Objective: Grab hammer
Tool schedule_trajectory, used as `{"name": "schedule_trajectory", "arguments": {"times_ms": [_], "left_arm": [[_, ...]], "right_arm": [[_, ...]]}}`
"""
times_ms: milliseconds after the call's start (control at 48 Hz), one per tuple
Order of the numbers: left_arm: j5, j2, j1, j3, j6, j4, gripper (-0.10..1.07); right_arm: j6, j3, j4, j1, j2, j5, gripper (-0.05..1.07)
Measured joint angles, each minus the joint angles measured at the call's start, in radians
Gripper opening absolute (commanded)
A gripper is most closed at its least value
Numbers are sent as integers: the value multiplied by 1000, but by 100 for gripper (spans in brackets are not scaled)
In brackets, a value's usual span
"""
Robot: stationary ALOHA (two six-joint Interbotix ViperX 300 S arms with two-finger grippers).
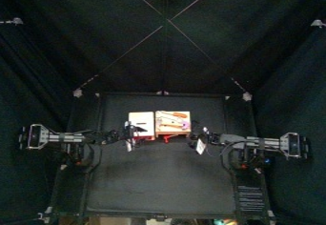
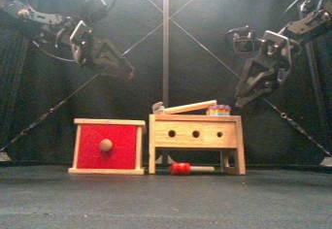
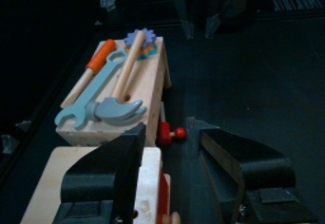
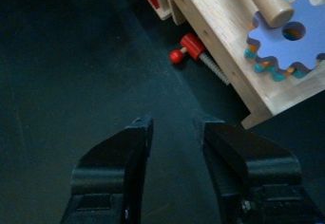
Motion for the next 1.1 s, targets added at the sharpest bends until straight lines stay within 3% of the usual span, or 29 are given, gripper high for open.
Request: {"name": "schedule_trajectory", "arguments": {"times_ms": [292, 583, 875, 1104], "left_arm": [[-91, -87, -28, 86, -3, -166, 78], [-106, -160, -80, 150, -3, -301, 71], [-106, -164, -92, 184, -5, -325, 49], [-106, -164, -115, 201, -5, -373, 39]], "right_arm": [[0, -55, -3, 48, 48, -29, 77], [0, -126, -41, 74, 98, -77, 75], [0, -144, -78, 86, 140, -176, 57], [-2, -170, -81, 89, 195, -229, 44]]}}
